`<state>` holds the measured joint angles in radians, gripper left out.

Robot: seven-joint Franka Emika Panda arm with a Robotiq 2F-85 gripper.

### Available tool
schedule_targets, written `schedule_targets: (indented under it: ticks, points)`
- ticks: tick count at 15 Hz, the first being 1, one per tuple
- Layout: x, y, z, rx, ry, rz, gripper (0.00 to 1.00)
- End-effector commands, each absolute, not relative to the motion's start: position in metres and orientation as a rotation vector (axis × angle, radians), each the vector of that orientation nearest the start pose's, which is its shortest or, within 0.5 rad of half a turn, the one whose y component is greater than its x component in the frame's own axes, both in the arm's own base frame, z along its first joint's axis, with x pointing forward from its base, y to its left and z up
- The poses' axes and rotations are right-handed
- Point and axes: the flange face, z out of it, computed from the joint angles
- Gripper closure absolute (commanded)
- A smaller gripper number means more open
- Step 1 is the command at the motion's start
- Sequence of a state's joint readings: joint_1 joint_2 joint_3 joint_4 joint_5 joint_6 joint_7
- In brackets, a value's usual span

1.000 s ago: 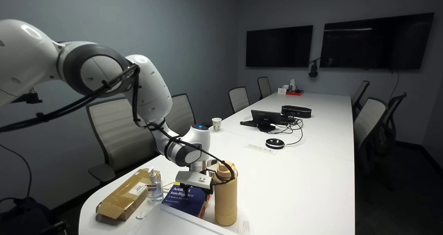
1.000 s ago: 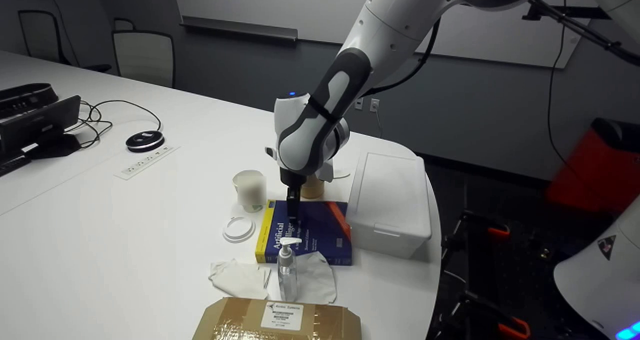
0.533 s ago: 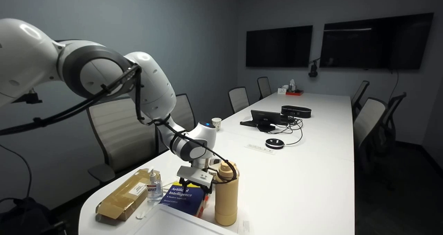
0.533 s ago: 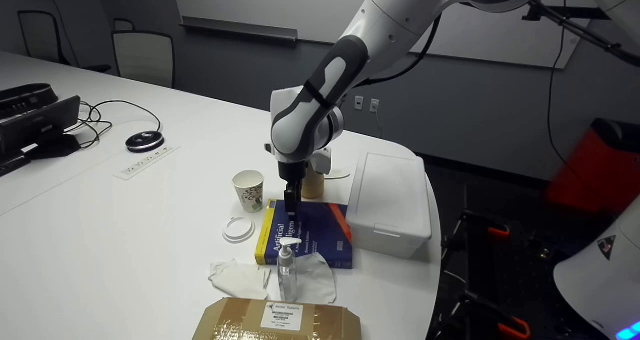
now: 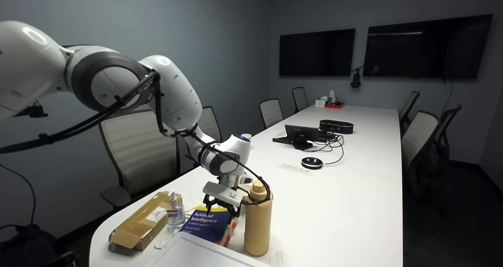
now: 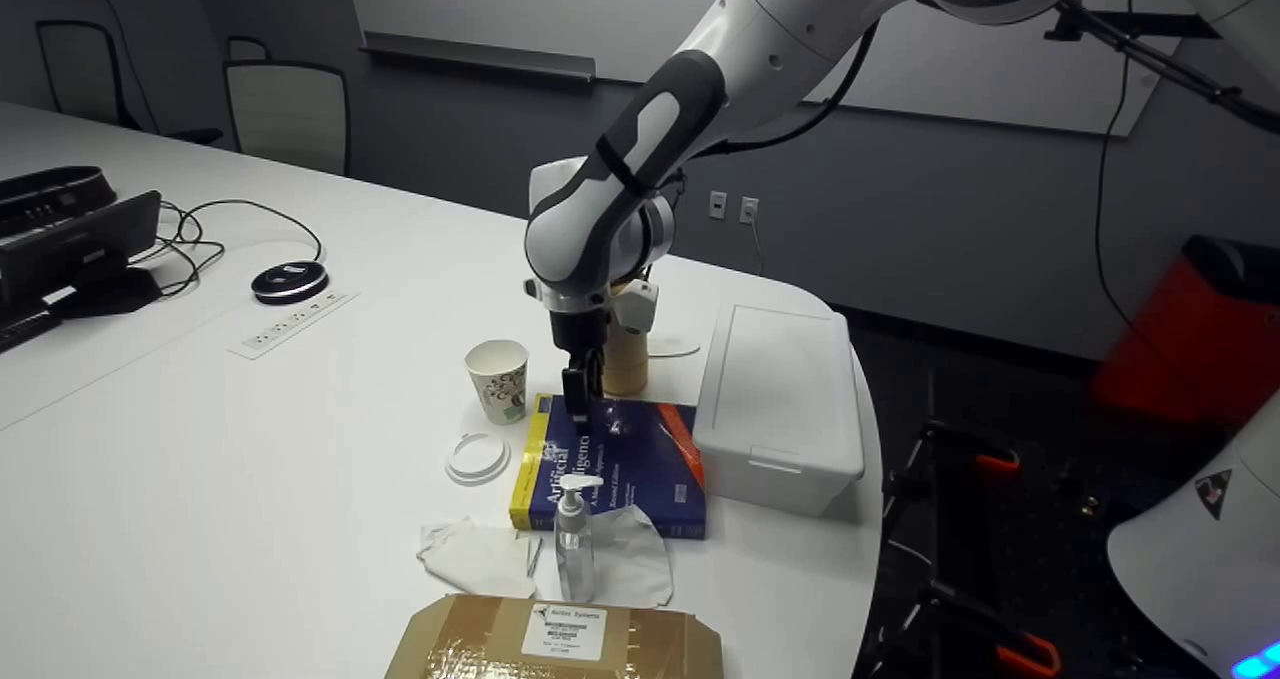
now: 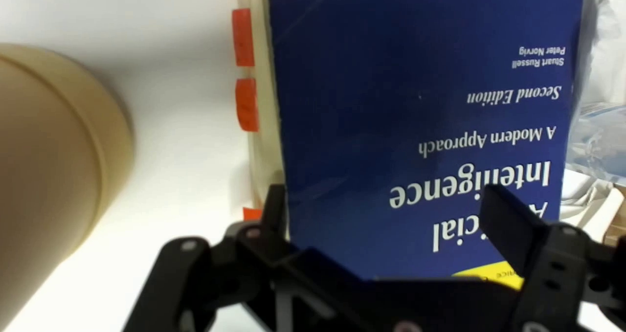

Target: Open the blue book.

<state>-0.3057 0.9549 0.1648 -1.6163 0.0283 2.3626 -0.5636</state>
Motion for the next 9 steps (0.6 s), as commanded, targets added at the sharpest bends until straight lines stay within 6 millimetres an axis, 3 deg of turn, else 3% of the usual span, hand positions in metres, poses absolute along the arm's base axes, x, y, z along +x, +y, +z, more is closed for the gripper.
schedule_targets:
  ticks: [1,9]
  points:
    - [0.648,-0.088,0.064,-2.813,-0.497,0.233,0.00]
    - [0.649,-0.071,0.072,-2.695,-0.492,0.294,0.00]
